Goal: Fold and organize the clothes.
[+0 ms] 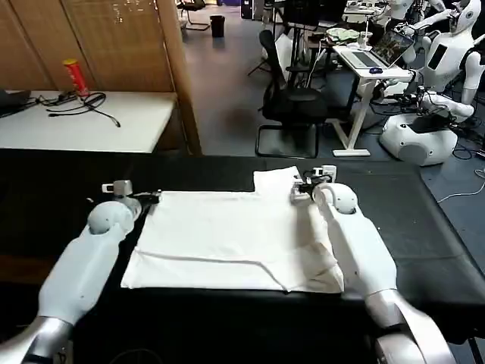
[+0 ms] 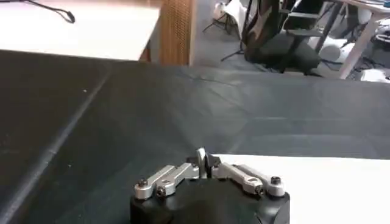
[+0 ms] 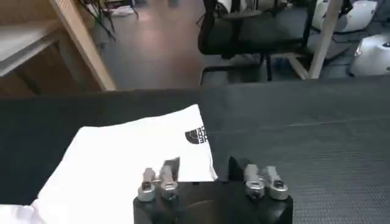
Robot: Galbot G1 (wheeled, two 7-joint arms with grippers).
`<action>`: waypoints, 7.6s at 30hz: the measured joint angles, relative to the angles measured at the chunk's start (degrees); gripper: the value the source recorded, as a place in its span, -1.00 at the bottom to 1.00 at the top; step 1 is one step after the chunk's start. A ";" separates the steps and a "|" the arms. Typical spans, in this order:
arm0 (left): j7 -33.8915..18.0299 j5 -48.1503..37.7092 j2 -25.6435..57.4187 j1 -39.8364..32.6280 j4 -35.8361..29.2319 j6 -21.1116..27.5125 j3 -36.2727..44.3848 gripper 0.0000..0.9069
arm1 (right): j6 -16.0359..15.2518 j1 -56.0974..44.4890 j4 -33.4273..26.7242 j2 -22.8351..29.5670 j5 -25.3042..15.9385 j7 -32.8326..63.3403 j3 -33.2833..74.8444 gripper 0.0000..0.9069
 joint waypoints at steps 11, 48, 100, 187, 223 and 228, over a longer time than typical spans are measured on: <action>-0.84 -0.60 0.20 0.57 -2.52 -0.36 -1.78 -0.85 | 2.74 -2.20 4.56 -2.13 2.39 -1.26 0.41 -1.00; -4.23 -8.67 17.98 29.07 -36.73 2.29 -15.07 -0.87 | -6.59 -33.07 49.31 -21.49 6.52 4.07 5.91 -1.00; -6.08 -5.14 5.79 39.07 -42.50 -0.56 -22.64 0.94 | 0.05 -35.26 45.60 -12.12 2.48 6.74 7.54 0.94; 1.02 4.92 -5.35 43.77 -35.39 -12.00 -25.49 0.94 | 7.30 -46.27 52.72 -4.32 -1.09 4.42 15.25 0.94; 3.32 9.10 -6.62 42.85 -33.70 -11.41 -23.84 -1.00 | 7.91 -45.23 51.89 -3.41 -3.21 3.67 14.67 0.94; 4.34 11.06 -5.61 42.00 -33.16 -11.26 -24.24 -1.00 | 7.87 -45.19 51.99 -3.41 -3.21 3.67 14.74 0.94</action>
